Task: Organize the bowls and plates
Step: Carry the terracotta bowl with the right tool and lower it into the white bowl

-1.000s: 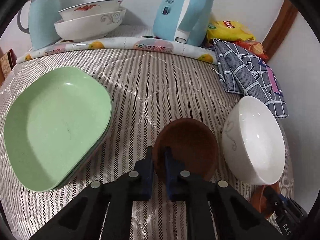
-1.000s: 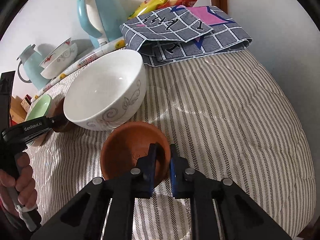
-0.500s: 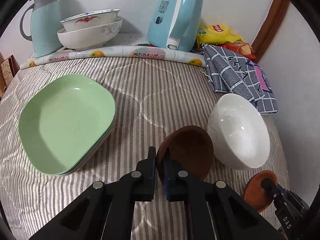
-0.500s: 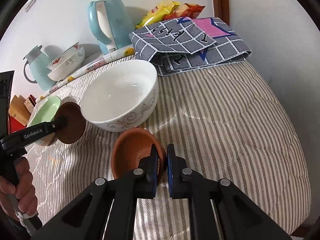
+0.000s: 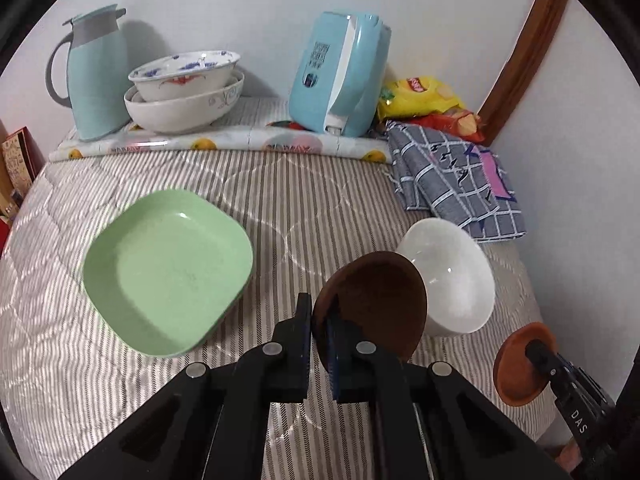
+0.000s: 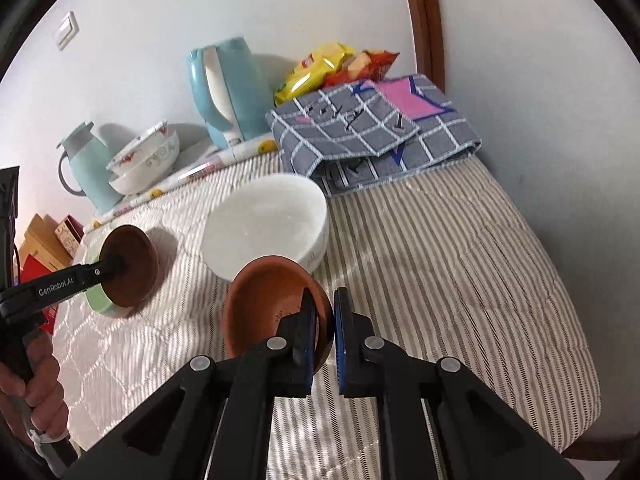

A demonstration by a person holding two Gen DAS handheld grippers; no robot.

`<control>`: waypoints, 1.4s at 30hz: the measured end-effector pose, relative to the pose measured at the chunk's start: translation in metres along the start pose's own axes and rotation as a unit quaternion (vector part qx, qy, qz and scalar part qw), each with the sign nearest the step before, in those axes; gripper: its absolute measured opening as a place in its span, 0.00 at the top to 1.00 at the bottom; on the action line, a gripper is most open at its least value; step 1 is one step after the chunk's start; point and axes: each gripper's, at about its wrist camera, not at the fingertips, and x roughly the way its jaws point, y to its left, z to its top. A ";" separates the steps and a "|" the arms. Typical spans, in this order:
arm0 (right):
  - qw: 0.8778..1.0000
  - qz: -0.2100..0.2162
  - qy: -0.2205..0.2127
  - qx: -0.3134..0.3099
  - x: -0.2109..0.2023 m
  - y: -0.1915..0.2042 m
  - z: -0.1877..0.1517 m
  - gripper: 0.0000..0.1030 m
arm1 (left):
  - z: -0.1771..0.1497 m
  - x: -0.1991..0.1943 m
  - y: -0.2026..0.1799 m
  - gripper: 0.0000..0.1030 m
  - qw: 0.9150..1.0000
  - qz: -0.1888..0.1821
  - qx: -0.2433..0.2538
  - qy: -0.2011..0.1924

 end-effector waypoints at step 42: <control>0.998 -0.033 0.025 -0.053 0.089 0.043 0.055 0.92 | 0.045 0.024 0.041 0.93 1.000 0.010 -0.025 -0.010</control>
